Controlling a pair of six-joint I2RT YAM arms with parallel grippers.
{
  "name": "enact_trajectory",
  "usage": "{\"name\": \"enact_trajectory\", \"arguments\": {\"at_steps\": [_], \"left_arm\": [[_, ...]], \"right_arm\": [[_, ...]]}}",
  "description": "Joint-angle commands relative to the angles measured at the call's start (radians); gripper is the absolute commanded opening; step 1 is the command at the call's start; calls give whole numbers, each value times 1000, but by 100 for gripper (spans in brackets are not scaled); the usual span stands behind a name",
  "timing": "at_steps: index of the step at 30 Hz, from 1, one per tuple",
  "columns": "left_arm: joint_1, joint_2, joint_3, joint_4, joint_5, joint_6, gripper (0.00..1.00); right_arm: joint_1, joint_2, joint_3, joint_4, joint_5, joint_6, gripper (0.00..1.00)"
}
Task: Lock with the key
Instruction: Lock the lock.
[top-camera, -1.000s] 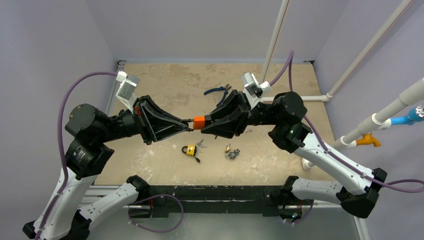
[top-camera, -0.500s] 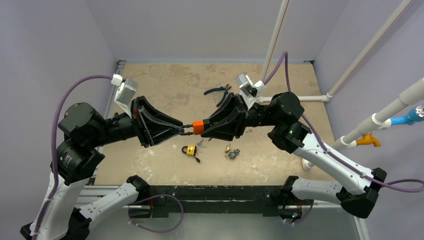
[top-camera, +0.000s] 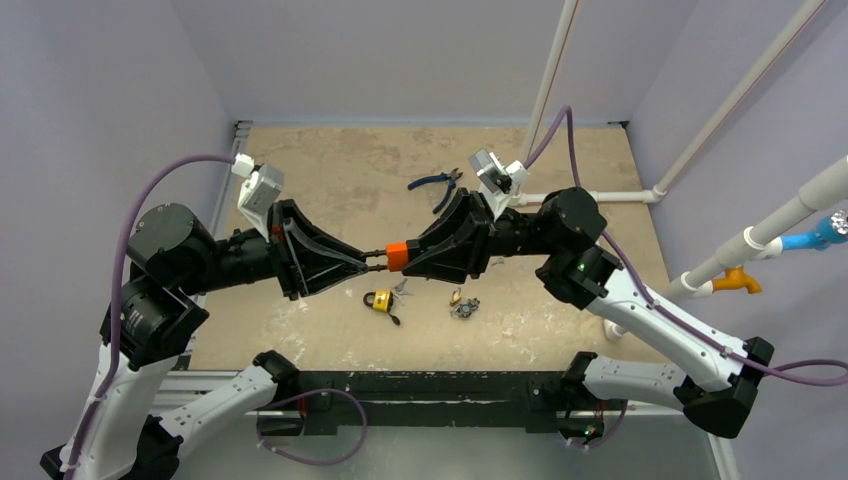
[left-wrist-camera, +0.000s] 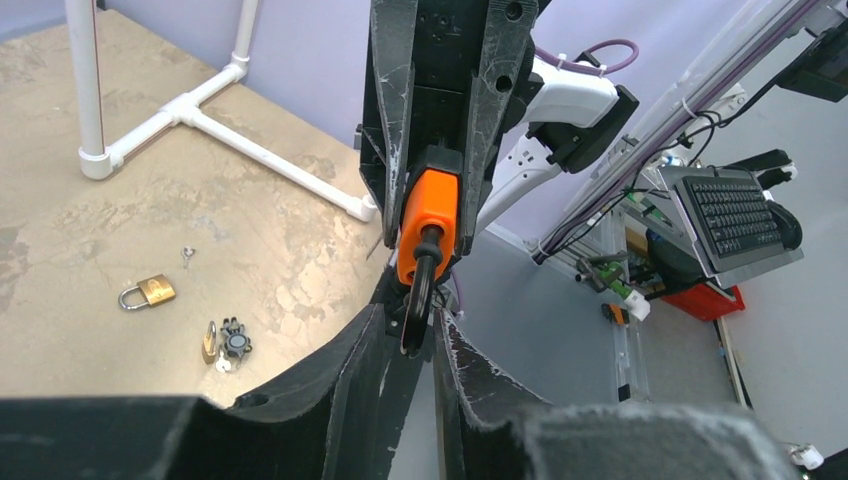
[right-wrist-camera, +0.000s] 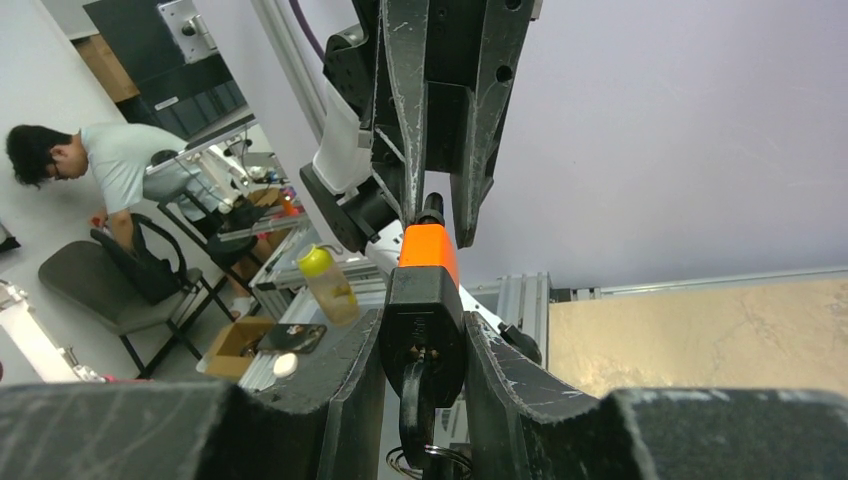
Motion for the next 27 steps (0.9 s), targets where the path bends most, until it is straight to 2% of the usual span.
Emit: {"name": "enact_trajectory", "arguments": {"at_steps": [1, 12, 16, 27], "left_arm": [[-4, 8, 13, 7, 37, 29, 23], [-4, 3, 5, 5, 2, 46, 10], [-4, 14, 0, -2, -17, 61, 0], [-18, 40, -43, -4, -66, 100, 0]], "right_arm": [[2, -26, 16, 62, 38, 20, 0], [2, -3, 23, 40, 24, 26, 0], [2, 9, 29, 31, 8, 35, 0], [2, 44, 18, 98, -31, 107, 0]]}}
